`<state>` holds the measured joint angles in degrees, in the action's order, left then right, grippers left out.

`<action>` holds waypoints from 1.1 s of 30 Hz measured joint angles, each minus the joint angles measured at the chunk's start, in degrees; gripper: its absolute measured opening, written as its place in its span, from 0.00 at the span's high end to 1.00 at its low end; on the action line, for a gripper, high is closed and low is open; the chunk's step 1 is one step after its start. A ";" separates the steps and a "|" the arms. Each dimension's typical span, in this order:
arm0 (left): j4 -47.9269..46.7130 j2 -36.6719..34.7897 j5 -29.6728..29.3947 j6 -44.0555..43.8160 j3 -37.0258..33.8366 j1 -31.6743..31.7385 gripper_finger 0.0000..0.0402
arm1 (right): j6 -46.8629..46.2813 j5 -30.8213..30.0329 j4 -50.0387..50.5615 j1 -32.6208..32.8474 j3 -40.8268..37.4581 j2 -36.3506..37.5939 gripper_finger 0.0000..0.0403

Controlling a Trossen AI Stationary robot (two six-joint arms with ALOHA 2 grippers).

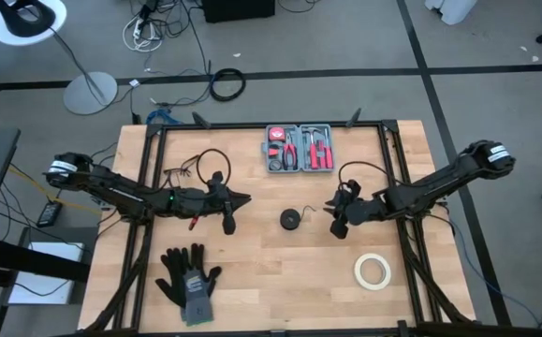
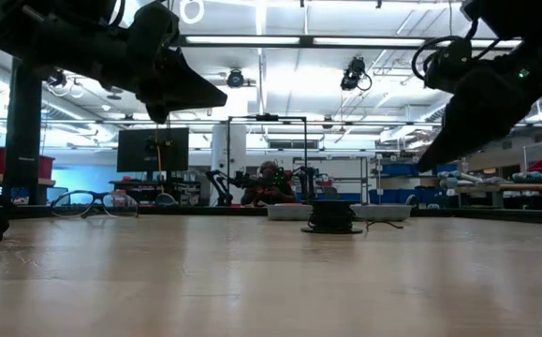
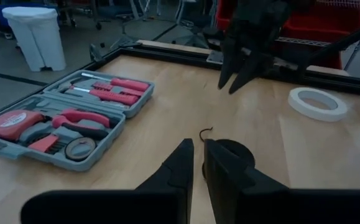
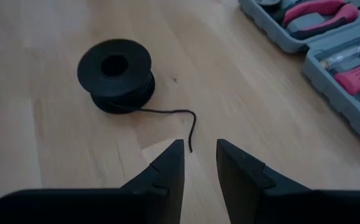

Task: Coil cords
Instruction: Uncoil the black wire from the black spool

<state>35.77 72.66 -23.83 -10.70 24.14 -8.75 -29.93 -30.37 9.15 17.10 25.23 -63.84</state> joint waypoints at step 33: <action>8.51 0.02 3.79 1.03 0.02 0.00 0.90 | -1.49 0.90 -3.52 0.74 0.00 -1.67 0.79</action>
<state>44.28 72.69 -20.05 -9.67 24.16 -8.75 -31.42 -29.47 5.63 17.85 25.23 -65.52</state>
